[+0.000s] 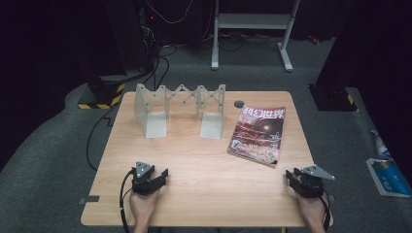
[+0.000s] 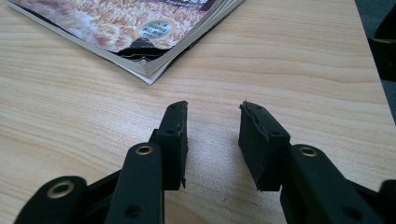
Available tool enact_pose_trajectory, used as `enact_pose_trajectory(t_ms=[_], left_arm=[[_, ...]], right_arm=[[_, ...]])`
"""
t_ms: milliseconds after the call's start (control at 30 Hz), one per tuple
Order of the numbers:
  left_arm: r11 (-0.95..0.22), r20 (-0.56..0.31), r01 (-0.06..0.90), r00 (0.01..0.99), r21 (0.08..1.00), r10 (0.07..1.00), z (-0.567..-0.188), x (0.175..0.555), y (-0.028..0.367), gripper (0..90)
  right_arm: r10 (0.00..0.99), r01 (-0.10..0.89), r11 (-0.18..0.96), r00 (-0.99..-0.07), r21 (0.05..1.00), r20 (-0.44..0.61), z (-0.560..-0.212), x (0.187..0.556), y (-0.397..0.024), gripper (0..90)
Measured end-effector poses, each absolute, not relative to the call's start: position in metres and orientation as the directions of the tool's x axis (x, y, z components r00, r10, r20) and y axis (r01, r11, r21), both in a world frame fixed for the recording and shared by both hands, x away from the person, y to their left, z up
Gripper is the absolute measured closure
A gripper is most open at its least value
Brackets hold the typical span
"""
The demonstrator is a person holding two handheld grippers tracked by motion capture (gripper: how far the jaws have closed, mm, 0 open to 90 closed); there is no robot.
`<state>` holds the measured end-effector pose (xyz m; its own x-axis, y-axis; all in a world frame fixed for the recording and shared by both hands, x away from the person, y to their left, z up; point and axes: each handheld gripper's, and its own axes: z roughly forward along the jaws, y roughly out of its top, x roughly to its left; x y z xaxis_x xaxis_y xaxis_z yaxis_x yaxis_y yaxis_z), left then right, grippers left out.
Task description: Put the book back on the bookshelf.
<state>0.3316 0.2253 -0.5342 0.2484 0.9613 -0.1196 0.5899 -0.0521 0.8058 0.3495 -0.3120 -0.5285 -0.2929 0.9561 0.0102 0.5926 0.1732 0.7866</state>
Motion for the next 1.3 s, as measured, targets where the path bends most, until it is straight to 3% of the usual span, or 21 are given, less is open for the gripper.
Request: enact_pose_trajectory(t_ms=[600,1100,1300], left_arm=[[-0.041,-0.134,0.578,0.256,0.815,0.957,-0.5338,0.3313,0.2265,39.2],[-0.058,-0.110,0.580,0.250,0.812,0.962,-0.5339,0.3332,0.2254,38.4],[-0.025,-0.130,0.575,0.226,0.818,0.965,-0.5319,0.3308,0.2293,39.3]], right_arm=[[0.965,0.588,0.152,-0.261,0.794,0.008,-0.5276,0.3488,-0.3133,60.8],[0.964,0.576,0.102,-0.260,0.811,0.063,-0.5262,0.3452,-0.3190,60.8],[0.964,0.568,0.076,-0.252,0.819,0.085,-0.5229,0.3437,-0.3202,57.0]])
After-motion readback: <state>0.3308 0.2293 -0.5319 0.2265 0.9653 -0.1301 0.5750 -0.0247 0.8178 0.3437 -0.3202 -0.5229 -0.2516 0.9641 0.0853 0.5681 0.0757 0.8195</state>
